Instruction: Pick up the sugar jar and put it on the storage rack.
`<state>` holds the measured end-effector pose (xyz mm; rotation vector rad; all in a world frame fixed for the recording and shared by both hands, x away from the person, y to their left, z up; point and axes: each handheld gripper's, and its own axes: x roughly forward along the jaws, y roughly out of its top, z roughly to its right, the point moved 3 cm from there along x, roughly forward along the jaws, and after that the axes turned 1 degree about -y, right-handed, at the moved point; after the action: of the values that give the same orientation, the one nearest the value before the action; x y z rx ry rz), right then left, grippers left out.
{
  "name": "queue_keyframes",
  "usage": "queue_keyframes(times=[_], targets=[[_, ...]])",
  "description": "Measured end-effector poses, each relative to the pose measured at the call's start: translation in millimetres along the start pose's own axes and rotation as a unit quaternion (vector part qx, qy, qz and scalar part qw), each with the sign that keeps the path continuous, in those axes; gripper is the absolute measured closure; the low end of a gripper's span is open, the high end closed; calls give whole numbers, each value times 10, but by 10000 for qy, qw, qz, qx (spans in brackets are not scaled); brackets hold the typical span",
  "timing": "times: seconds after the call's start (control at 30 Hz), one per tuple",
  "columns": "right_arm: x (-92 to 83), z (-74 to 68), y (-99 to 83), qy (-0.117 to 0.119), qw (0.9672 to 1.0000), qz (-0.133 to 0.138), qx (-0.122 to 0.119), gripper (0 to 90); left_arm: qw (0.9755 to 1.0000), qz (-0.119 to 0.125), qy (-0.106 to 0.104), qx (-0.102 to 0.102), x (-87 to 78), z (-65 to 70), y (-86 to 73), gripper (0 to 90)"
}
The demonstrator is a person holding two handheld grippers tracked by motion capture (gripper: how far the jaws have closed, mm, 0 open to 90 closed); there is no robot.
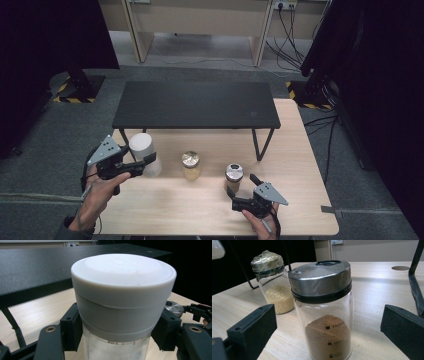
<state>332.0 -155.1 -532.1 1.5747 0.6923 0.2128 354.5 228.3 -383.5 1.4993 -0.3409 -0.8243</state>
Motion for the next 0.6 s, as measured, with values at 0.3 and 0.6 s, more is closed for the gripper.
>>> queue_keyframes(times=[0.3,0.6], targets=[[-1,-1,0,2,10000,3,-5,7,9999,-36,-106,-3,-4,14,275,352],[0,-4,-1,10,10000,2,-15,7,9999,-25,-111,-20,-21,-9,551,352]])
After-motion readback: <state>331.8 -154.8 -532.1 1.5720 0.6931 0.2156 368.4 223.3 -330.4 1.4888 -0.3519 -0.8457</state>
